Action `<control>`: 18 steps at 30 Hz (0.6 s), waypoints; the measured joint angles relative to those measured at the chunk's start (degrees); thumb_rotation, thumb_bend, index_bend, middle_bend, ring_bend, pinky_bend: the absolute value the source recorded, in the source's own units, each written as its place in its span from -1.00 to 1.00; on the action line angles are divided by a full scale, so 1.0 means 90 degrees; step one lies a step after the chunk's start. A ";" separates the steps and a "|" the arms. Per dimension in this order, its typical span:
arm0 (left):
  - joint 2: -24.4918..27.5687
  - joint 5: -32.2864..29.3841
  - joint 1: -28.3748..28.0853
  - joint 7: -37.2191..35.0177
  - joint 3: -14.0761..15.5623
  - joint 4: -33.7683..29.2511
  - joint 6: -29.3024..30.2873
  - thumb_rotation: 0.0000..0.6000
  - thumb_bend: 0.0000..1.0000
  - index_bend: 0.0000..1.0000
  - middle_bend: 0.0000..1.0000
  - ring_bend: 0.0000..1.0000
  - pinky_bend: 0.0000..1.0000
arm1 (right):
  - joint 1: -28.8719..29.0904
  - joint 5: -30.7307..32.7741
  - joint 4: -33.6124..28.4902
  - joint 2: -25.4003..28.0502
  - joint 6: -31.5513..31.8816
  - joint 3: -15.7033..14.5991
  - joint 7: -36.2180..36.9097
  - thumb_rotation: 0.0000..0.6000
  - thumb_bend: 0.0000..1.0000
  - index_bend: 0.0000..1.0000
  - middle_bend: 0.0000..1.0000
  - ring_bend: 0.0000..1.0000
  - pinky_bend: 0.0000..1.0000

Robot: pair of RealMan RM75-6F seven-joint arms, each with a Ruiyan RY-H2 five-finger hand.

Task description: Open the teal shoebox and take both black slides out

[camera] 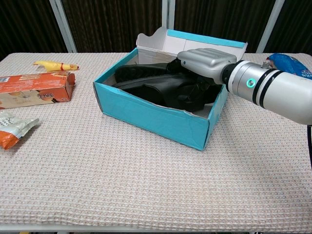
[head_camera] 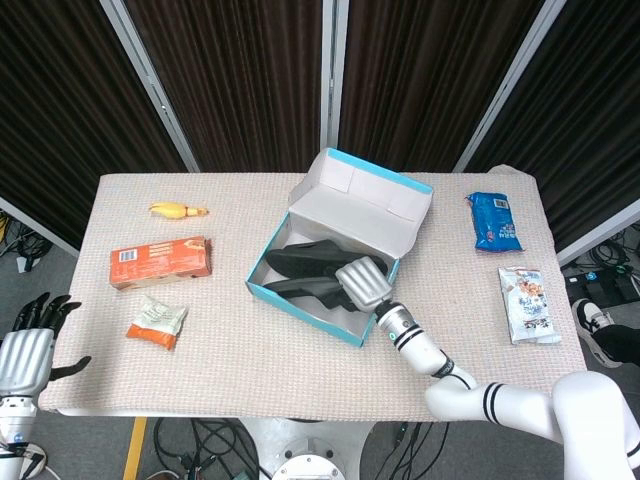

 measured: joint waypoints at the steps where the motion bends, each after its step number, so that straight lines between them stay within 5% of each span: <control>1: 0.0002 -0.0001 -0.0004 0.0003 -0.0003 -0.0002 -0.0003 1.00 -1.00 -0.57 -0.72 -0.93 -0.78 | -0.0012 -0.0088 -0.0080 0.0063 0.0046 0.0015 0.0080 1.00 0.02 0.38 0.11 -0.13 0.14; 12: 0.0034 0.0031 -0.0058 0.0099 -0.0027 -0.0078 -0.0033 1.00 -1.00 -0.57 -0.72 -0.93 -0.78 | -0.0299 -0.0850 -0.0760 0.0801 0.0721 0.0178 0.1215 1.00 0.01 0.39 0.11 -0.14 0.14; 18: 0.0069 0.0051 -0.0083 0.0142 -0.0036 -0.0123 -0.0038 1.00 -1.00 -0.57 -0.72 -0.93 -0.78 | -0.0828 -0.1151 -0.1324 0.1821 0.1113 0.0098 0.2609 1.00 -0.05 0.39 0.11 -0.15 0.23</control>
